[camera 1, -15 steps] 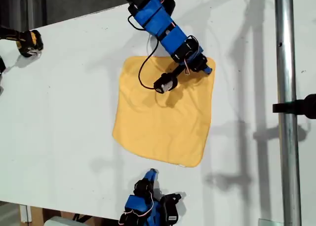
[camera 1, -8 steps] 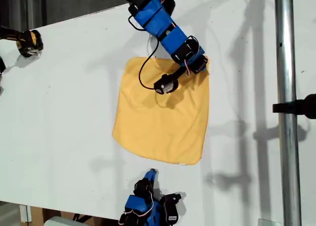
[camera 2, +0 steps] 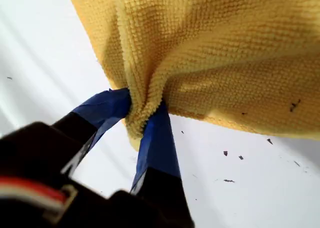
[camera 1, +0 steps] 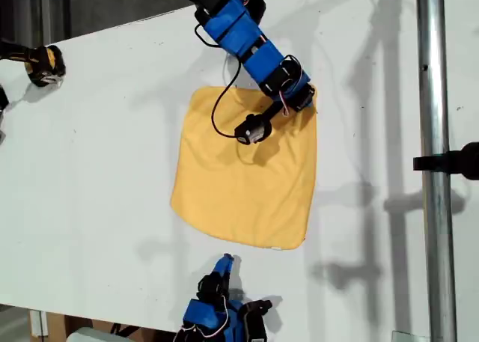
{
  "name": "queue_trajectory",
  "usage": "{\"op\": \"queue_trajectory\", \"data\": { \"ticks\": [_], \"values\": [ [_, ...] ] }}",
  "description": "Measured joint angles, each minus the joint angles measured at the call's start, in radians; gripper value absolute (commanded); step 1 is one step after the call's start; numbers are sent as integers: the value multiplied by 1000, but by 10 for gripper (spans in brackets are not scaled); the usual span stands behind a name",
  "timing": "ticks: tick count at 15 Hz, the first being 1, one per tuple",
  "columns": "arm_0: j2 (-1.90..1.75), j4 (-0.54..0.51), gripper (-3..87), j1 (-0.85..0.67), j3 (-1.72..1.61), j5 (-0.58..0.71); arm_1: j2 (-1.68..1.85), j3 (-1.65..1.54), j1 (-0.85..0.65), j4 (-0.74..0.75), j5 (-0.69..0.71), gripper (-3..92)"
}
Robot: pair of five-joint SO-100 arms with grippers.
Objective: Grasp corners of a towel and fold twice.
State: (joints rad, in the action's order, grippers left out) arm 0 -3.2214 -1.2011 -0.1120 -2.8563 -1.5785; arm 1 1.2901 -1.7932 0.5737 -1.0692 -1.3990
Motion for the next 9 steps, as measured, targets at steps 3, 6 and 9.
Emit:
{"op": "queue_trajectory", "data": {
  "ticks": [3, 6, 9],
  "values": [
    [341, 18, -12, 52, 264, 49, -2, 3, -2, 2, 8, -1],
    [703, 20, -12, 123, 569, 133, -6, 11, -6, 2, 9, -1],
    [1066, -63, -12, 195, 922, 250, -9, 15, -9, 2, 21, -1]
  ]
}}
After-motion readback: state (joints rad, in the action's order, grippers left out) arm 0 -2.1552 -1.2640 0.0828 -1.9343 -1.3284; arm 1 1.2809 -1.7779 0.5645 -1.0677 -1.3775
